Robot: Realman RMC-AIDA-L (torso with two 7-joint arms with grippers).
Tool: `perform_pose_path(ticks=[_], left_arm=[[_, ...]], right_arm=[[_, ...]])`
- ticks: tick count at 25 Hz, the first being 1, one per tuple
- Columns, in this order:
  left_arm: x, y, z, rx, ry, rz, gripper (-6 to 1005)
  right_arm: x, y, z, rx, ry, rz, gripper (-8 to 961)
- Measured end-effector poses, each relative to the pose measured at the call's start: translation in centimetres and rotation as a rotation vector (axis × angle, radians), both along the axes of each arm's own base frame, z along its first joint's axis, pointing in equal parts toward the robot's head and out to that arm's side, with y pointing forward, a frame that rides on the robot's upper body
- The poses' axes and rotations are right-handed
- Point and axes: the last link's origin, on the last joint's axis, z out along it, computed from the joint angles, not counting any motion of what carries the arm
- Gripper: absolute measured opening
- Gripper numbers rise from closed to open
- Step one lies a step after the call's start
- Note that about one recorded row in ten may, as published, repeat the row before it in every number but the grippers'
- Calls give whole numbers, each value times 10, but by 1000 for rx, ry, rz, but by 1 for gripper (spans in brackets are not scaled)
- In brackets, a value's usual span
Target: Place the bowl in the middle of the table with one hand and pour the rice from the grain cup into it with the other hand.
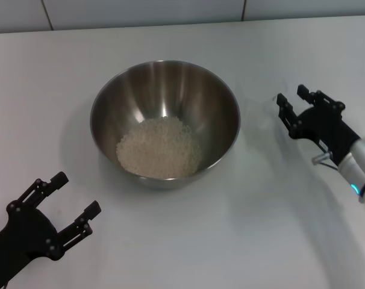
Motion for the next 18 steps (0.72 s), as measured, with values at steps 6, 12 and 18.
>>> perform_pose_path(ticks=[6, 12, 18], left_arm=[[0, 0, 0, 0, 1, 1, 827], [-1, 1, 1, -1, 8, 1, 827], [-1, 1, 1, -2, 9, -2, 827]], right_arm=[[10, -25, 9, 47, 58, 5, 487], [21, -40, 21, 70, 124, -9, 503], [19, -42, 22, 68, 133, 14, 520]])
